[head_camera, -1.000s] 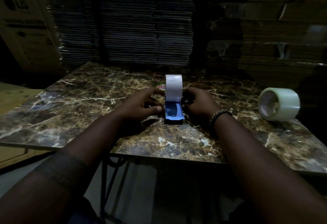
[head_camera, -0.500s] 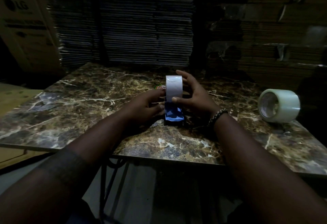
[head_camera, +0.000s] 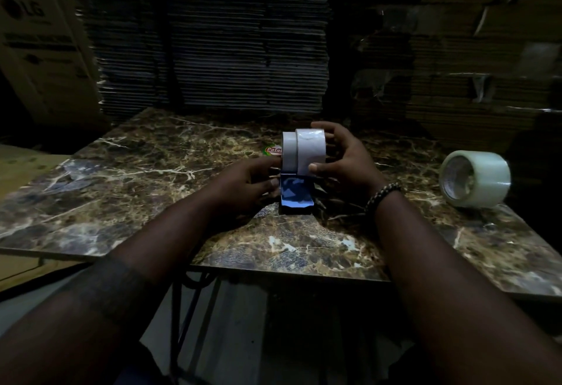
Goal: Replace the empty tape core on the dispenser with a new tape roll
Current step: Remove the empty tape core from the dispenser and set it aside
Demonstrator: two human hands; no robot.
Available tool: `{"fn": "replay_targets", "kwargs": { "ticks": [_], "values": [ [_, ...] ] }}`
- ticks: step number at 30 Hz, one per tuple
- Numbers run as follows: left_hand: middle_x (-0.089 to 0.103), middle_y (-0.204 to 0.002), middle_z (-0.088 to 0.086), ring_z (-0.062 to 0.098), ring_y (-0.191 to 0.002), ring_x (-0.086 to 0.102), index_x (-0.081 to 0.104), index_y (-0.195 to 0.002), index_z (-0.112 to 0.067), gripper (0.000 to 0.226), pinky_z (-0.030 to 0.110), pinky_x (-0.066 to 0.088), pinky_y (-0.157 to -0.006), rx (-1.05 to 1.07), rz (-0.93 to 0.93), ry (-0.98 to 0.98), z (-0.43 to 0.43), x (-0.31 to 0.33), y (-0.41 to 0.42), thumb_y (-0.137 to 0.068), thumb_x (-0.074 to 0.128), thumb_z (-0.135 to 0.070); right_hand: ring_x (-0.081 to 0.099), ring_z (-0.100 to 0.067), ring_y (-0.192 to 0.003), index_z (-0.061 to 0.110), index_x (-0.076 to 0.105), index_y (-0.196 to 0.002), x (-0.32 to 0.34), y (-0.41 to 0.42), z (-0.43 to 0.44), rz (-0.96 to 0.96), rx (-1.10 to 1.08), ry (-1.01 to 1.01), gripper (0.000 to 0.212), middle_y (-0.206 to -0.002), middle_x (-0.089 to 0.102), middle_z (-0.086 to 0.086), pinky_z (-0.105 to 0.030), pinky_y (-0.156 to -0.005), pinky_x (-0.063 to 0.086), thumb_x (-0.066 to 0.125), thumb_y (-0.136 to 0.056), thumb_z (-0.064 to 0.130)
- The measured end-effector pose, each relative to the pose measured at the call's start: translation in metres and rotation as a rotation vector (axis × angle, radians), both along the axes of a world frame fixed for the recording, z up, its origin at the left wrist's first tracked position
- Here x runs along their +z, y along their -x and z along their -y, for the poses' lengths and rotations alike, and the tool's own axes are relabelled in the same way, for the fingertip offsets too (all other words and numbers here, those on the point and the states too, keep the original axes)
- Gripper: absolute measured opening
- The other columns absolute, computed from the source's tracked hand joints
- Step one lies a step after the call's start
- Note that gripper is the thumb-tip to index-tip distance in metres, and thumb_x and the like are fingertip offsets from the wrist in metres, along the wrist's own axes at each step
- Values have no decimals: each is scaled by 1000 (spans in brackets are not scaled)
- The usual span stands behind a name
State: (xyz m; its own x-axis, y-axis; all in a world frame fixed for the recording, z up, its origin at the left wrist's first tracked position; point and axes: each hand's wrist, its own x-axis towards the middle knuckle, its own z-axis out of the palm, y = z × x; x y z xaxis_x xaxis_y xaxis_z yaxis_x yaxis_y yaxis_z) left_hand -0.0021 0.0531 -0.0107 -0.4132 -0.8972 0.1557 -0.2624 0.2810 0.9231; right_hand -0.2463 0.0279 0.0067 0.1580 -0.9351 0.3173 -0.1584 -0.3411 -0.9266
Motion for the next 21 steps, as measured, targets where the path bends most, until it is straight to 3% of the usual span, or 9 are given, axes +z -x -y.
{"fn": "replay_targets", "kwargs": {
  "ticks": [4, 7, 10, 12, 15, 18, 21],
  "values": [
    [75, -116, -15, -10, -100, 73, 64, -128, -36, 50, 14, 59, -80, 15, 4, -6, 0, 1, -1, -105, 55, 7, 63, -25, -117, 19, 55, -137, 4, 6, -5, 40, 4, -34, 79, -134, 58, -10, -40, -81, 62, 76, -71, -18],
    [76, -112, -14, -3, -98, 75, 64, -126, -36, 48, 16, 61, -79, 23, -30, -35, 0, 0, 0, -106, 54, 7, 63, -27, -116, 18, 55, -137, 5, 12, -7, 49, -6, -46, 78, -133, 58, -10, -42, -81, 63, 74, -72, -20],
    [77, -121, -9, 9, -112, 75, 67, -122, -41, 49, 27, 63, -91, 29, -34, -58, 0, -1, 0, -106, 55, 4, 62, -31, -119, 23, 58, -137, 5, 22, -3, 88, -64, -57, 82, -134, 59, -11, -43, -83, 62, 75, -70, -20],
    [78, -124, -2, 14, -114, 76, 69, -126, -34, 46, 28, 63, -88, 39, -76, -96, 2, -4, 0, -107, 53, 5, 61, -28, -120, 24, 55, -142, 6, 26, -2, 89, -138, -59, 86, -137, 57, -10, -44, -86, 61, 77, -70, -17],
    [77, -127, 3, 14, -113, 77, 69, -131, -26, 42, 23, 61, -82, 34, -113, -130, 2, -6, 1, -107, 52, 5, 59, -22, -114, 25, 48, -144, 2, 27, -1, -53, -326, -24, 86, -135, 55, -6, -42, -86, 61, 83, -70, -2],
    [76, -130, 3, 18, -118, 75, 69, -131, -29, 43, 31, 60, -87, 21, -122, -134, 4, -8, 0, -108, 53, 4, 55, -28, -119, 34, 47, -136, -4, 25, 2, -323, -525, 31, 86, -132, 58, -6, -50, -93, 57, 86, -60, 26],
    [74, -134, 7, 27, -126, 71, 68, -134, -27, 44, 44, 59, -96, 3, -145, -147, 6, -11, -1, -108, 52, 5, 49, -31, -125, 34, 43, -141, -7, 25, 5, -473, -612, 44, 92, -132, 60, -5, -50, -102, 49, 84, -59, 34]
  ]
}}
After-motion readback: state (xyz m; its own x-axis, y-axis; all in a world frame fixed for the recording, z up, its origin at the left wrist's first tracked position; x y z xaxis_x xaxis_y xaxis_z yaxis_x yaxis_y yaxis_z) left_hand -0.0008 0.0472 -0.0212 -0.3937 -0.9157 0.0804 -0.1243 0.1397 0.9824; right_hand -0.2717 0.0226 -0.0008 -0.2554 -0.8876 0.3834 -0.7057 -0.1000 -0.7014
